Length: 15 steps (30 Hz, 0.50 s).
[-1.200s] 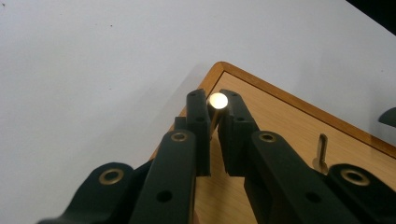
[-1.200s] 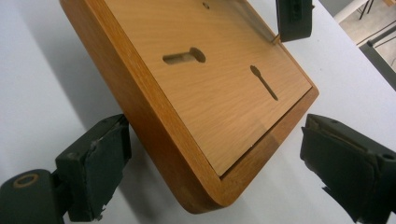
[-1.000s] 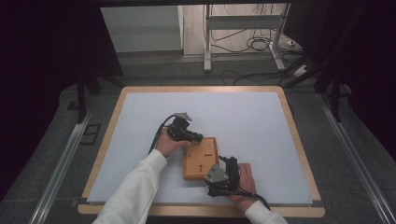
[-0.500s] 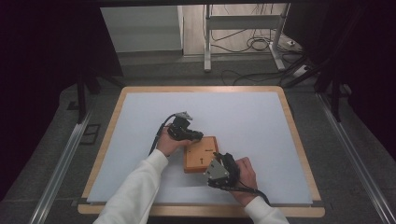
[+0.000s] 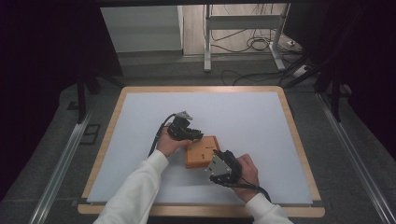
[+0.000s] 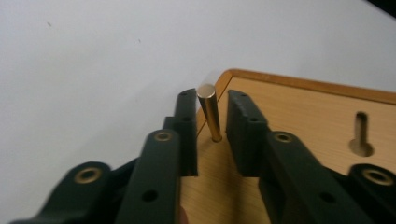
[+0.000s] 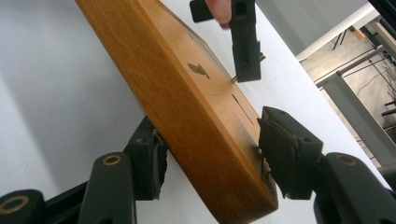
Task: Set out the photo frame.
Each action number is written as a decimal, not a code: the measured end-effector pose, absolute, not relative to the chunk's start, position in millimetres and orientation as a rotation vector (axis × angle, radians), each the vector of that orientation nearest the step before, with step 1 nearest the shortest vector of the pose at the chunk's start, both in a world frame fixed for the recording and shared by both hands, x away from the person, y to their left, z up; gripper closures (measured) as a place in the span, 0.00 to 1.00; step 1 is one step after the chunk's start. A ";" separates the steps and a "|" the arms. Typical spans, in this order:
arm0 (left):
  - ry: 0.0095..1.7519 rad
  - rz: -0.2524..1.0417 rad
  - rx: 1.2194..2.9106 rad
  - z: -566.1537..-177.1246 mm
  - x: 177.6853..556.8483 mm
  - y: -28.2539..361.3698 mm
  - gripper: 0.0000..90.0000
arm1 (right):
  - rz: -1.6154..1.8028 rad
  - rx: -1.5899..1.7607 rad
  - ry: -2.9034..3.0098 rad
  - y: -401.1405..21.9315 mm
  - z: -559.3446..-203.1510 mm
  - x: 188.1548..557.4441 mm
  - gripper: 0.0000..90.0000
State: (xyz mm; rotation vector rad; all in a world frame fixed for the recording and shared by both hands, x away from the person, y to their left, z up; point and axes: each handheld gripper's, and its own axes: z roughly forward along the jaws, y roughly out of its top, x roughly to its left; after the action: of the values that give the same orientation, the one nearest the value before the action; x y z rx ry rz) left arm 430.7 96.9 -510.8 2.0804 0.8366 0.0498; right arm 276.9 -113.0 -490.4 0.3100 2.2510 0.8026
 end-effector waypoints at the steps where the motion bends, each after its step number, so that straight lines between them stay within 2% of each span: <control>1: 0.850 0.064 2.071 -508.6 429.4 99.4 0.75 | 0.806 0.307 2.249 -113.6 -490.1 277.5 0.49; 4: 0.869 0.107 2.047 -501.4 423.5 110.1 0.62 | 0.807 0.313 2.253 -114.7 -489.4 277.7 0.49; 8: 0.867 0.154 2.028 -494.8 406.6 131.0 0.55 | 0.805 0.307 2.252 -114.8 -490.0 277.5 0.49; 15: 0.900 0.181 2.022 -501.5 374.2 168.1 0.52 | 0.807 0.313 2.256 -115.8 -489.3 278.2 0.49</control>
State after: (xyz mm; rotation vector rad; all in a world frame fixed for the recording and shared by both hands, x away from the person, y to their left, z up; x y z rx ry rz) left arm 374.2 168.1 -501.5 2.0216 0.8997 0.1810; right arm 278.2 -115.8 -489.3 0.3129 2.2557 0.8071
